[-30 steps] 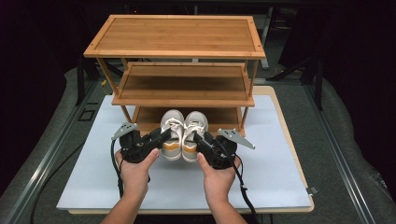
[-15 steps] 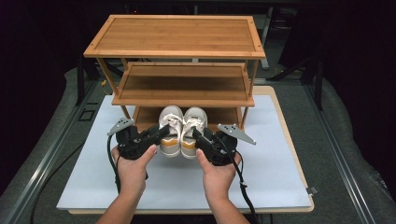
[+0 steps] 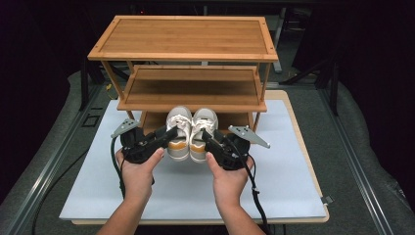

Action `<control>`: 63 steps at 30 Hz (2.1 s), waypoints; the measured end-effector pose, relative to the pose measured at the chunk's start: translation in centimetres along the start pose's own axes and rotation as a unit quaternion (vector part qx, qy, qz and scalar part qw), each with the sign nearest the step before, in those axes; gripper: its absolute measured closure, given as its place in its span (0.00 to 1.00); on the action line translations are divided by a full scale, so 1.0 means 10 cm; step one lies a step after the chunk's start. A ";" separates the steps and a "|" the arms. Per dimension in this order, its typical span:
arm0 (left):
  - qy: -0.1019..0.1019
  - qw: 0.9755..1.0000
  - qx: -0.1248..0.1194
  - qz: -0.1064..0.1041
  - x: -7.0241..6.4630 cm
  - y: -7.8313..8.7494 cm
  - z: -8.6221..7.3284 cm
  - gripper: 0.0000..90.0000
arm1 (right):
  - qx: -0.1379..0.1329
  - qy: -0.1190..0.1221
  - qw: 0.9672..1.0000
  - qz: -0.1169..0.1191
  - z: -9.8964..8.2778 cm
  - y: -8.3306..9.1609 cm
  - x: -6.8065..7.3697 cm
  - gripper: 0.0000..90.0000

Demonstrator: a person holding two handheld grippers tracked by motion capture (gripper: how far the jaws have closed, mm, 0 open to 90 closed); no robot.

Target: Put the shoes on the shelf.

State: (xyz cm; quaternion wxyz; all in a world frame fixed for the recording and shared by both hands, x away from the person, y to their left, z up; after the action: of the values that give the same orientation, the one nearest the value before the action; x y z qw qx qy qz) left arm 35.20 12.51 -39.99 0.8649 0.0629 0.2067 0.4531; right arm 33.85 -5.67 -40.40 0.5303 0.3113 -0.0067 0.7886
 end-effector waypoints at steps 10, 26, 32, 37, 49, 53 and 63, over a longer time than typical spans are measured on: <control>0.005 1.000 -0.002 -0.001 0.07 -0.08 0.10 0.63 | -0.009 -0.001 1.000 0.006 0.11 -0.12 0.01 0.65; 0.009 1.000 0.003 -0.001 0.24 -0.33 0.26 0.63 | -0.005 0.012 1.000 -0.002 0.31 -0.38 -0.02 0.65; 0.010 1.000 0.007 0.000 0.26 -0.43 0.32 0.63 | 0.000 0.009 1.000 -0.005 0.38 -0.46 -0.07 0.65; 0.017 1.000 0.014 -0.004 0.27 -0.53 0.36 0.63 | 0.013 0.003 1.000 -0.008 0.44 -0.50 -0.14 0.65; 0.020 0.999 0.025 0.003 0.33 -0.70 0.49 0.63 | 0.012 -0.006 1.000 -0.008 0.60 -0.66 -0.21 0.65; 0.013 0.999 0.030 0.009 0.34 -0.75 0.51 0.63 | 0.018 -0.002 1.000 -0.017 0.61 -0.71 -0.24 0.65; 0.030 0.999 0.042 0.006 0.44 -0.85 0.60 0.63 | 0.019 -0.013 1.000 -0.010 0.69 -0.84 -0.26 0.65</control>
State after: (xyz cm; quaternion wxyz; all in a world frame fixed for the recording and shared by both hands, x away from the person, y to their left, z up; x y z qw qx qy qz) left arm 46.37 11.62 -38.41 0.8524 0.0865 0.2507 0.4506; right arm 44.92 -6.52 -38.79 0.5322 0.3319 0.0043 0.7789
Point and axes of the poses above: each handheld gripper's, and its own axes: y roughly backward along the jaws, z roughly out of its top, x roughly to its left, the point moved 6 cm from there along -y, roughly forward along the jaws, and after that the axes turned 6 degrees about -y, right-handed, at the moved point
